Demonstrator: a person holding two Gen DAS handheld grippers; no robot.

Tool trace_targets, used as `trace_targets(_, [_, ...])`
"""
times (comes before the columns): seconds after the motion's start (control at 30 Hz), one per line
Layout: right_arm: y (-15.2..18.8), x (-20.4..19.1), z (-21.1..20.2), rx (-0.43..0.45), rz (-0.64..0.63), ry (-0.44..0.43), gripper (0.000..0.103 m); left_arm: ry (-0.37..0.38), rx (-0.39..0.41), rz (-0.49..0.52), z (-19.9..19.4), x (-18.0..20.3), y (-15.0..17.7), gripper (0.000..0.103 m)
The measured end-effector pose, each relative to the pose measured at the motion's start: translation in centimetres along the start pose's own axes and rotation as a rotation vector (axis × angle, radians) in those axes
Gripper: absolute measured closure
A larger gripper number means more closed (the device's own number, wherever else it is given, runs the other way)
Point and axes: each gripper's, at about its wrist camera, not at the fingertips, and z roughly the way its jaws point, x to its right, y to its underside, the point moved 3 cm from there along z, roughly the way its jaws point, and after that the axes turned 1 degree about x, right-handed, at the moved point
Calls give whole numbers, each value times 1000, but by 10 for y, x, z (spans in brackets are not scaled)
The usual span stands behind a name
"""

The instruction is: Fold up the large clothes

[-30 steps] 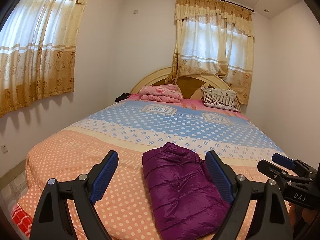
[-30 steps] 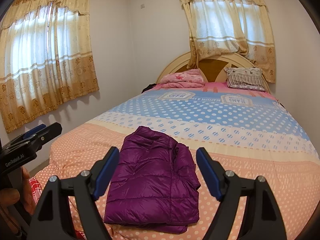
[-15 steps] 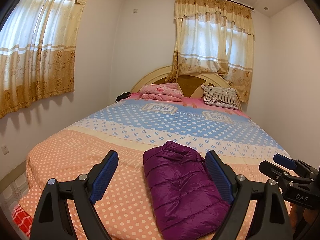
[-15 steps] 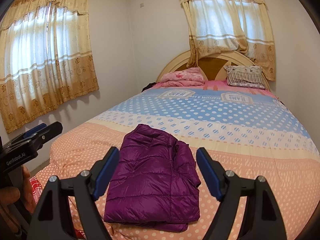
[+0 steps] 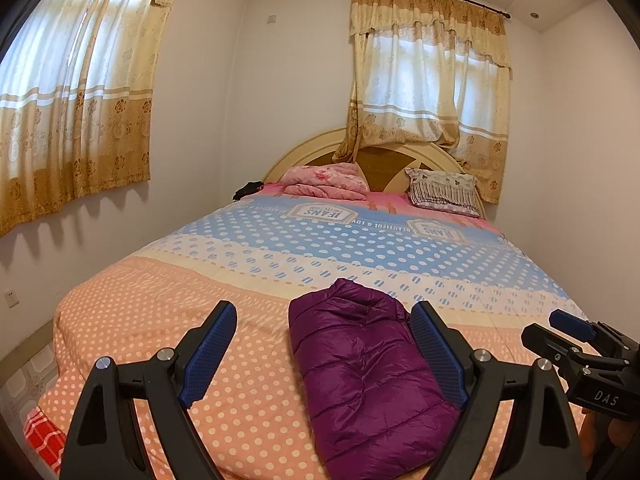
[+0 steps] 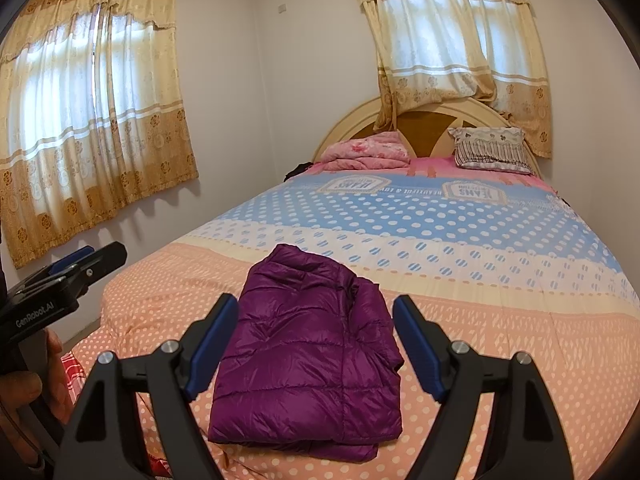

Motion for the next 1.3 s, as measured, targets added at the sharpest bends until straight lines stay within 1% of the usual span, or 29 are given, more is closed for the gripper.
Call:
trace_targets(0.4, [1,0,0,-1,5,-3,21,-17,-17,3,3,-1,1,14])
trace_targets(0.5, [1,0,0,0,1,-3,21,-12,-23,1,5,-2,2,14])
trace_targets(0.6, [2,0,0,-1,2,0,21,-25,-40,-5,7,-3,2,14])
trace_targets(0.7, [4,1,0,-2,0,2,21,-18,-57,-26,10,-6,5,14])
trace_targets(0.9, [7,5,0,-7,-1,4,21,-66,-79,-22,15,-8,7,14])
trace_targets(1.17, [10,9,0,-14,1,3,20,-74,-52,31,13,-3,9,13])
trace_targets(1.23, [11,11,0,-15,2,2,20,-53,-56,24,15,-2,10,13])
trace_targets(1.3, [11,11,-1,-16,2,3,20,-60,-59,22,15,-2,10,13])
